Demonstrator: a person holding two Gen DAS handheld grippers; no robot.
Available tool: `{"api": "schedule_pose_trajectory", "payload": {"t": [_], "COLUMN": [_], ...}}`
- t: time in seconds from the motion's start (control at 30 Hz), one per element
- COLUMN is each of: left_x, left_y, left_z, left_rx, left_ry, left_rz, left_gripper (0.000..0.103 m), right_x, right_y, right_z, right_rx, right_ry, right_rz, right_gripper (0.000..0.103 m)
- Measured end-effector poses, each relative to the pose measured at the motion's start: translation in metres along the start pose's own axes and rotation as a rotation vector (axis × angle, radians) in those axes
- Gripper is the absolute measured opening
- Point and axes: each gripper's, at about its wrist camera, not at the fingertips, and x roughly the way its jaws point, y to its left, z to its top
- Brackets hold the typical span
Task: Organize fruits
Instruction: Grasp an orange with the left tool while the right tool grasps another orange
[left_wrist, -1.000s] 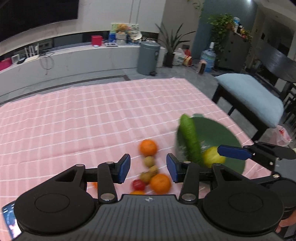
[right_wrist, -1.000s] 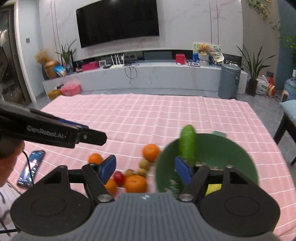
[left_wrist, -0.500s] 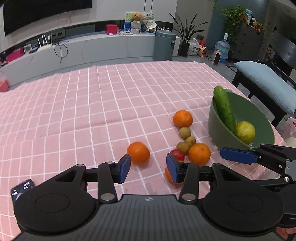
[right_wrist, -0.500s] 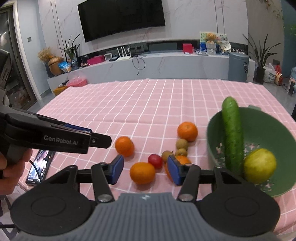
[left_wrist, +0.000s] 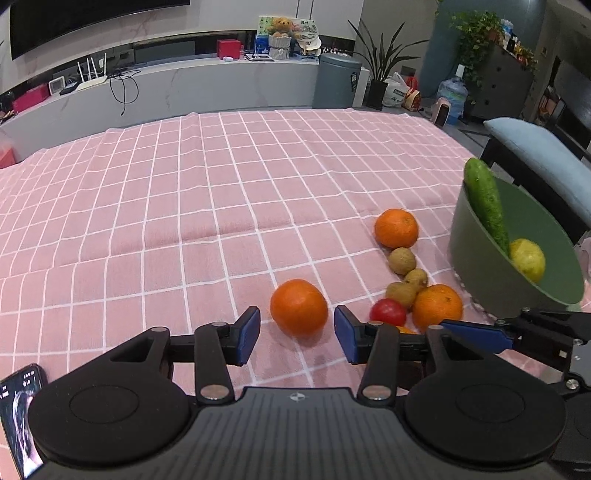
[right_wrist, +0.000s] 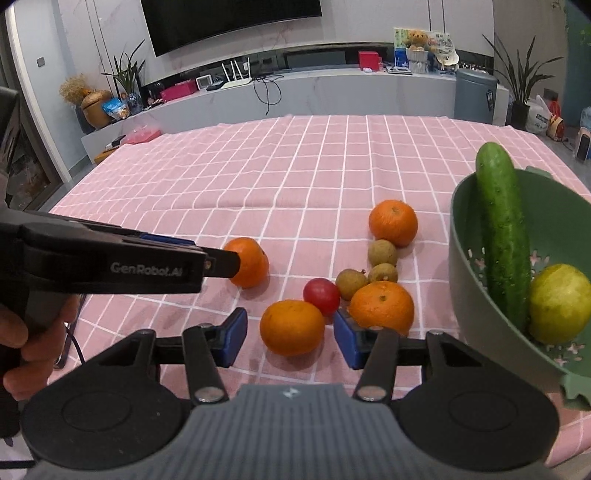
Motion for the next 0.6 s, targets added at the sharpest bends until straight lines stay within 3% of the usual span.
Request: {"api": "schedule_pose_trajectory", "payload": {"t": [0.3,0.6], "left_x": [0.019,0.029], "left_y": [-0.006,-0.005], "left_z": [0.002,0.003], "left_rx": [0.08,0.078], "left_ry": [0.028,0.044], "left_rz": [0.012,0.004], "left_gripper": [0.057,0.057], "right_x": [0.013,0.019], "right_y": [0.002,-0.001], "right_z": [-0.001,0.0], "right_rx": [0.003,0.015], "right_ry": [0.034,0.046], "right_rz": [-0.002,0.01], "right_gripper": [0.045,0.041]}}
